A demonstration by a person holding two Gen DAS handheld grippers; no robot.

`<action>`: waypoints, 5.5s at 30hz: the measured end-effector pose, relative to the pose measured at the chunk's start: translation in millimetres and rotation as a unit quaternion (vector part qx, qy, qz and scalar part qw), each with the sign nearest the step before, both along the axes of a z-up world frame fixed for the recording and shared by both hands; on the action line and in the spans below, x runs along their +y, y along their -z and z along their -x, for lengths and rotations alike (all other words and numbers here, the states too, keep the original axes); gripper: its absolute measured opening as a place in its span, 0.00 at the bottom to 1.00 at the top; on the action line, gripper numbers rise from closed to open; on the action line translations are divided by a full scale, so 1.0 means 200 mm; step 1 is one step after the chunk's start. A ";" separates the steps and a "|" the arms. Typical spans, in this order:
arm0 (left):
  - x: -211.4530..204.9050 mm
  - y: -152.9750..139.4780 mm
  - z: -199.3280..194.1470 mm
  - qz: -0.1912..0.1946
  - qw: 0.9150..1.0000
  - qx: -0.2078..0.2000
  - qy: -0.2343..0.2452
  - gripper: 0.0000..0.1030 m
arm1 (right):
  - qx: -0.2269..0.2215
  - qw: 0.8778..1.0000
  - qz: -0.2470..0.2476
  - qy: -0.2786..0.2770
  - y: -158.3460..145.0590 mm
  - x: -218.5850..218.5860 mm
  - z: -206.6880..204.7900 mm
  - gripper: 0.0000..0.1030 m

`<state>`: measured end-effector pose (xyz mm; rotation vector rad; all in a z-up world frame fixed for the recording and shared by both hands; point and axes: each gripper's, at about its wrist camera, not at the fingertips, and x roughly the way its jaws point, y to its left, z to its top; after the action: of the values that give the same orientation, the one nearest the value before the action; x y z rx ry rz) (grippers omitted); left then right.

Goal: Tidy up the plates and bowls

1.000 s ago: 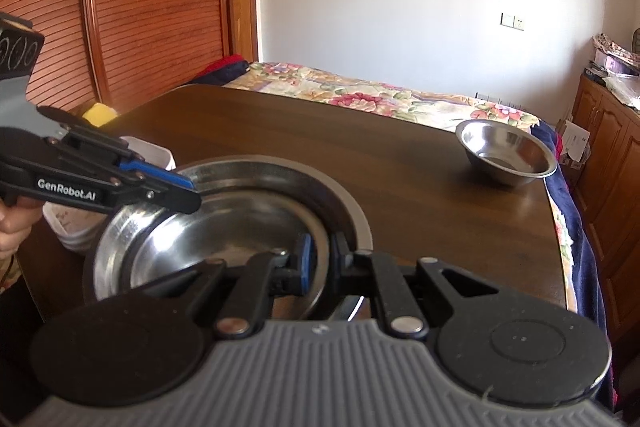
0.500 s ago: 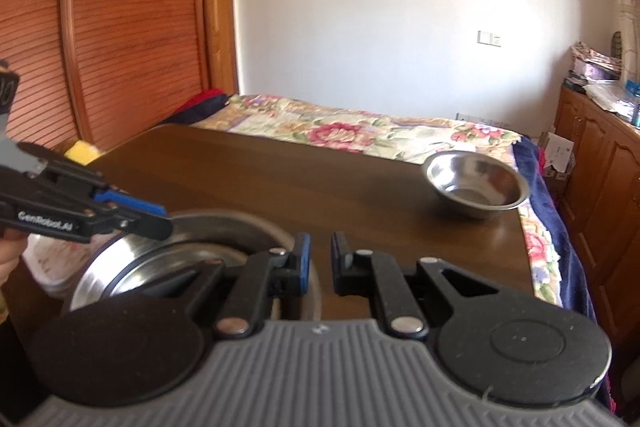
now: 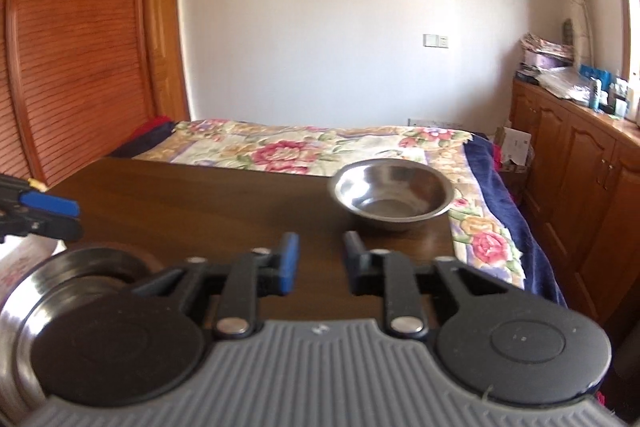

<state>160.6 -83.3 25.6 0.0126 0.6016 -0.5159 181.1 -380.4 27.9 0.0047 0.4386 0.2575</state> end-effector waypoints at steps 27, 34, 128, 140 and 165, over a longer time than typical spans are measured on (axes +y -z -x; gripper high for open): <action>-0.36 -0.20 -0.30 -0.017 0.999 -0.047 0.005 0.84 | 0.015 0.997 -0.016 0.074 0.07 -0.25 -0.47 0.46; -0.46 -0.18 -0.40 -0.010 0.999 -0.034 0.013 0.84 | 0.036 0.995 -0.020 0.086 0.13 -0.26 -0.52 0.46; -0.17 -0.28 -0.12 -0.002 0.999 0.000 0.053 0.10 | 0.009 0.999 -0.045 -0.016 -0.19 0.11 -0.01 0.13; -0.06 -0.20 0.04 0.016 0.998 0.013 0.054 0.10 | 0.017 0.999 -0.034 -0.037 -0.14 0.19 0.12 0.13; 0.00 0.03 0.14 -0.008 0.997 0.051 0.055 0.10 | 0.054 0.996 -0.006 -0.068 0.01 0.31 0.21 0.12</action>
<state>133.0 -82.3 20.3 0.0348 0.7080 -0.6212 138.6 -318.5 25.5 0.0007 0.5465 0.3944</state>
